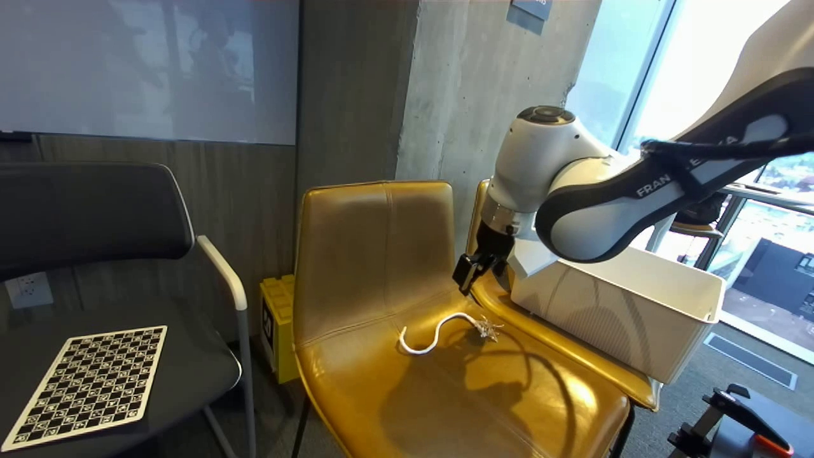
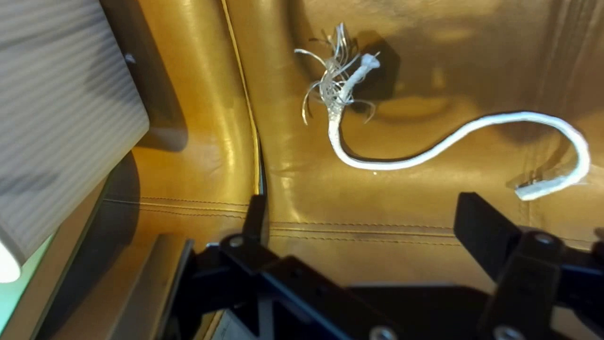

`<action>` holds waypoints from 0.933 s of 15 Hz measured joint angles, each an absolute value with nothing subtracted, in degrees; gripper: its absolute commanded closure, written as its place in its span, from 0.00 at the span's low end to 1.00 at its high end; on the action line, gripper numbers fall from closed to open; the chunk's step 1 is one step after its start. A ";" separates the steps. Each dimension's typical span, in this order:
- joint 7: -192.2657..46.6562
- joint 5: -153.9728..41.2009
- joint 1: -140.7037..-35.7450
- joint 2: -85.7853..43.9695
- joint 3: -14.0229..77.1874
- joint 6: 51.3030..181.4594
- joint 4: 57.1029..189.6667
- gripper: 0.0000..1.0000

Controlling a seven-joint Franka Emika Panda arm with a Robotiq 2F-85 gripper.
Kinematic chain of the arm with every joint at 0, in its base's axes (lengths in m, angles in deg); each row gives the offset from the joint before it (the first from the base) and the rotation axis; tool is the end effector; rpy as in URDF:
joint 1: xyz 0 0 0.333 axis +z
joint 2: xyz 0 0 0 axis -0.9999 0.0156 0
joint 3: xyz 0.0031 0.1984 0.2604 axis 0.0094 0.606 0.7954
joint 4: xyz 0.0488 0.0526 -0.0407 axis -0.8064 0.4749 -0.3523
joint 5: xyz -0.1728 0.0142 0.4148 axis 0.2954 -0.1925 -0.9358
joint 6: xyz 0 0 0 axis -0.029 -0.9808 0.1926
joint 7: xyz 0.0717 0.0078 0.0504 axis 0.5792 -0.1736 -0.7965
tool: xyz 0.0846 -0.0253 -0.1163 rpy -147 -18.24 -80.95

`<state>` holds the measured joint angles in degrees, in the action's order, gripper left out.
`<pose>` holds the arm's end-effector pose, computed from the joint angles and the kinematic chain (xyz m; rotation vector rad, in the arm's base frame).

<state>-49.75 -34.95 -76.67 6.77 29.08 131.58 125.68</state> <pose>0.7497 0.0858 0.1083 2.8609 0.0157 0.3865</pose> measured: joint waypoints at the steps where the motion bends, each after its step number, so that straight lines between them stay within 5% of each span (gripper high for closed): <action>1: -50.11 -35.51 -76.63 8.63 28.59 131.57 124.20 0.00; 14: -53.27 -41.93 -77.07 23.90 24.10 129.33 110.77 0.00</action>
<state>-53.27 -41.93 -77.07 23.90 24.10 129.33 110.77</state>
